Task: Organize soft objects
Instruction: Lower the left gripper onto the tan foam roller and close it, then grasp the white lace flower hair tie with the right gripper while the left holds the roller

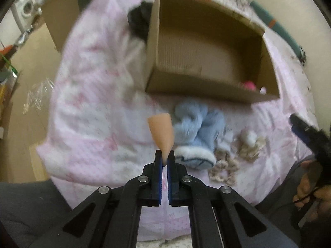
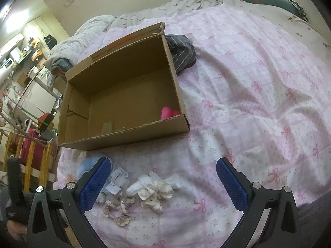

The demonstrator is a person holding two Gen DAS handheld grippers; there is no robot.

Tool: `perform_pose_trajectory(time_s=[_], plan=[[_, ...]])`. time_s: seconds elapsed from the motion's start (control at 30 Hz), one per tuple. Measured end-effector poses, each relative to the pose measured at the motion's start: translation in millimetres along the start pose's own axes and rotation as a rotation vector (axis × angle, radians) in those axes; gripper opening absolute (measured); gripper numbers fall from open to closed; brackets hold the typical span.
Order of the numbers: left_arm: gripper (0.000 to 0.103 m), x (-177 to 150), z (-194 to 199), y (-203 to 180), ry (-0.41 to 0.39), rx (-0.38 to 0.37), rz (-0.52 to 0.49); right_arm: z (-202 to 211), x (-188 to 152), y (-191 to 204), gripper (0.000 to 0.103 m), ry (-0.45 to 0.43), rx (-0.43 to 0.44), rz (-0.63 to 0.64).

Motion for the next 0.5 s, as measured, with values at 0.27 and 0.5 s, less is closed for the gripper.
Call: perform_pose_trajectory(time_s=[0.27,0.5], plan=[[0.004,8,5,2,-0.071,0.086,0.007,-6,-1,1,0.103,0.035,0.008,-0.005],[0.004,7,-8,-8,-0.082,0.115,-0.005,-23,-6,3,0.103,0.103,-0.023,-0.007]])
Point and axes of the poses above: each gripper's, at about its wrist camera, not at the fingertips, and z roughly against the way its jaws point, y to its left, x to its top, the point moved 2 cm from there along -z, roughly the way its jaws point, and after that the axes turned 11 degrees about -x, right-handed, at the moved point
